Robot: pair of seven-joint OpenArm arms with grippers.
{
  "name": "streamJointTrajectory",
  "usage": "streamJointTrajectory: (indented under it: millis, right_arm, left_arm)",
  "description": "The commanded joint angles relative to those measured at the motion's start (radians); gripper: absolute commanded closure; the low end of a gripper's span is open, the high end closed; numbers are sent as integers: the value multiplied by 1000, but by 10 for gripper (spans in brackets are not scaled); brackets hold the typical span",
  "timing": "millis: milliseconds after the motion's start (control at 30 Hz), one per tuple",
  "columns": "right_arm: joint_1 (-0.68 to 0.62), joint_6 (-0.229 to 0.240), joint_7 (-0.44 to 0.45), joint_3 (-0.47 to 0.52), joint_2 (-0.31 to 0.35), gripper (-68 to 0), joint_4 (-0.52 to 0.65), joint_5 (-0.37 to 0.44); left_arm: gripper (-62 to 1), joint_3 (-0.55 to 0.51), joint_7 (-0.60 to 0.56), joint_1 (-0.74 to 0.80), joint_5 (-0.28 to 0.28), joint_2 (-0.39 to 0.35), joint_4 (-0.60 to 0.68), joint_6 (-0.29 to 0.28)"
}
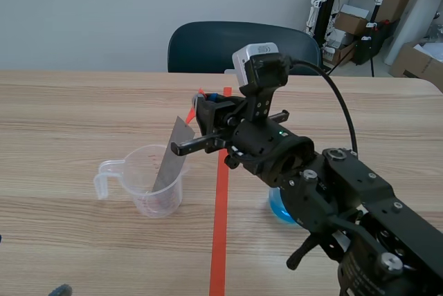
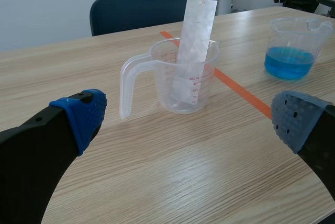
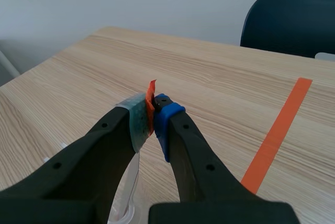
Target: Do the redox reaction experiment. lift the metal plate out of the left beaker
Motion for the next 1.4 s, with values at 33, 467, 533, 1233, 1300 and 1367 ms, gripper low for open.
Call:
streamJointTrajectory:
  millis: [33,467,533,1233,1300,1367]
  right_arm:
    - [18,20,13,0,-3,-2,2,-14]
    - [48,103,11,-15,2,-2,23,-138]
    - [48,119,10,-27,4,-2,31,-156]
    - [81,148,3,-127,60,-2,63,-221]
    - [87,152,3,-137,67,-2,64,-226]
    - [97,162,4,-151,75,-2,64,-239]
  left_arm:
    - [-623,-3,-13,2,-6,5,17,-3]
    - [-623,-3,-13,2,-6,5,17,-3]
    - [-623,-3,-13,2,-6,5,17,-3]
    - [-623,-3,-14,2,-6,5,17,-3]
    - [-623,-3,-14,2,-6,5,17,-3]
    - [-623,-3,-14,2,-6,5,17,-3]
